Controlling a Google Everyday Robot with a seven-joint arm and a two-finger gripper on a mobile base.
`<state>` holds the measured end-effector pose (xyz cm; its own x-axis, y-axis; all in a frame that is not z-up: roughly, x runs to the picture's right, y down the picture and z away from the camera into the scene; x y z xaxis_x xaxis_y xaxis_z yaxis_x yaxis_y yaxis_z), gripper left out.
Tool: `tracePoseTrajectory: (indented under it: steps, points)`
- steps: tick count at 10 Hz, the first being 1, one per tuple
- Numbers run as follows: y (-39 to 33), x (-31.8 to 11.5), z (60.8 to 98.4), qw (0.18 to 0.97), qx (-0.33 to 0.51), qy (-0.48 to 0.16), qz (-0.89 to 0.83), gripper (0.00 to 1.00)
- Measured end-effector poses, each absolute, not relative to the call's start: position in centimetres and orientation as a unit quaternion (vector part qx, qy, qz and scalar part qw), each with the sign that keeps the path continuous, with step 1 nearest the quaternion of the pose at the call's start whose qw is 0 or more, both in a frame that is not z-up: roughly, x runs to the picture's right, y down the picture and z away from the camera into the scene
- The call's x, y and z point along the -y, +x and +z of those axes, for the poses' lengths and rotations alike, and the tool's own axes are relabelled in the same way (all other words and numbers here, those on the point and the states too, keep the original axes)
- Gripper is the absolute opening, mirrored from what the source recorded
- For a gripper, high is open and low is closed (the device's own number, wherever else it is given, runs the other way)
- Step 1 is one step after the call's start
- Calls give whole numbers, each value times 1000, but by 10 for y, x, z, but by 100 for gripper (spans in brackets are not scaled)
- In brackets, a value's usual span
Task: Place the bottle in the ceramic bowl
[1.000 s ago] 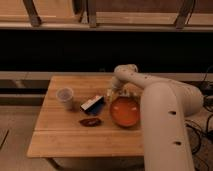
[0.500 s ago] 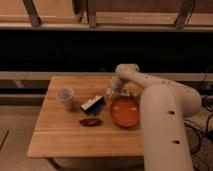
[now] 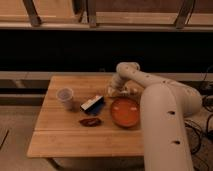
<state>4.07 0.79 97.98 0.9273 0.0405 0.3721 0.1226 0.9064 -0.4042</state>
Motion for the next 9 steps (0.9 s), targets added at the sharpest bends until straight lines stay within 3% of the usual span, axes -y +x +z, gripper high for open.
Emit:
tracePoseTrajectory:
  steps: [3,5,9]
  points:
    - [48,22,964,966,186,-181,-22,0]
    - [60,41,933,972,171,-157,-30,0]
    - [108,12,853,980,102,-170,-27,0]
